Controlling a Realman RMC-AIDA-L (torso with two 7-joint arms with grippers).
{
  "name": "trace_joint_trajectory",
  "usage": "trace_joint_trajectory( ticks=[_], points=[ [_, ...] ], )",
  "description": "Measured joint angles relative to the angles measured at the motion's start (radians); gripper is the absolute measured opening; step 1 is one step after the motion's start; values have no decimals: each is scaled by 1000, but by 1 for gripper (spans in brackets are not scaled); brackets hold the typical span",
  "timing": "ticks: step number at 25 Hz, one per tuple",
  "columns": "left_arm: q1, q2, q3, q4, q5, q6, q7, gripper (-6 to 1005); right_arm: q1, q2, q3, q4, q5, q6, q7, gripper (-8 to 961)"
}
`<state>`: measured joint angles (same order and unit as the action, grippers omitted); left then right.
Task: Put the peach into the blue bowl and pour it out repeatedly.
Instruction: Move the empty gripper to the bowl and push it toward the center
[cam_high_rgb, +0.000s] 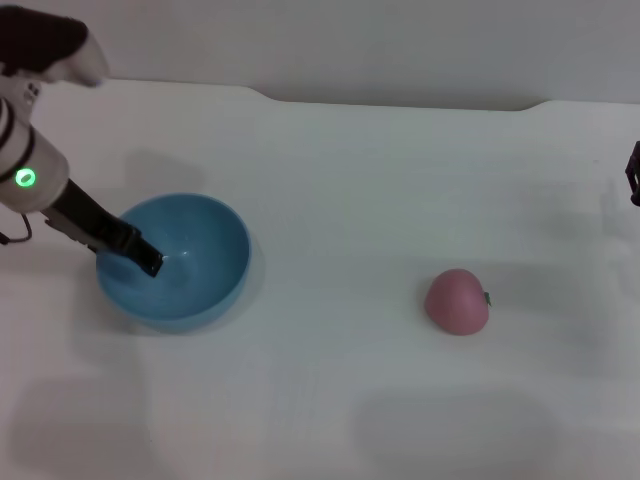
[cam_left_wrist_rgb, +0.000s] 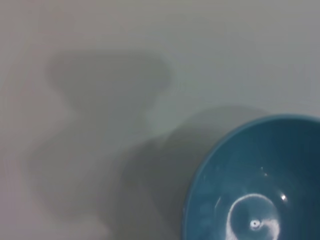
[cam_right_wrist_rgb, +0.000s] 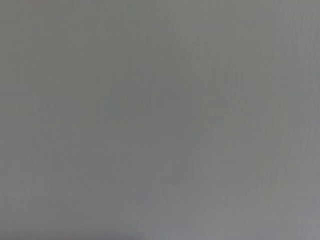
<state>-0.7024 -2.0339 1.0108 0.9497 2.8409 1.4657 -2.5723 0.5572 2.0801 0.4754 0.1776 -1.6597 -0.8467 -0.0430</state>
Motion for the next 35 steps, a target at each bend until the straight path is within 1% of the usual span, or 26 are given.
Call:
trace_joint_trajectory(
  ticks=[3, 4, 8, 15, 20, 26, 29, 35],
  points=[
    [-3, 1, 31, -42, 1, -38, -6, 795, -1, 0, -3, 0, 0, 0, 0, 520],
    [-3, -2, 35, -53, 1, -50, -7, 795, 0, 0, -4, 0, 0, 0, 0, 520],
    [-7, -12, 38, -68, 2, -72, -8, 795, -1, 0, -5, 0, 0, 0, 0, 520],
    [-20, -14, 39, -91, 2, -82, -20, 795, -10, 1, -5, 2, 0, 0, 0, 520],
    [-26, -14, 39, -92, 2, -83, -25, 675, -19, 1, -2, 6, 0, 0, 0, 521],
    [-29, -14, 39, -94, 2, -80, -26, 469, -20, 2, -1, 7, 0, 0, 0, 521],
    [-29, -14, 42, -95, 2, -84, -26, 232, -20, 2, -1, 8, 0, 0, 0, 521],
    [-31, -14, 43, -92, 2, -86, -23, 14, -20, 1, -3, 21, -4, -16, 0, 520]
  ],
)
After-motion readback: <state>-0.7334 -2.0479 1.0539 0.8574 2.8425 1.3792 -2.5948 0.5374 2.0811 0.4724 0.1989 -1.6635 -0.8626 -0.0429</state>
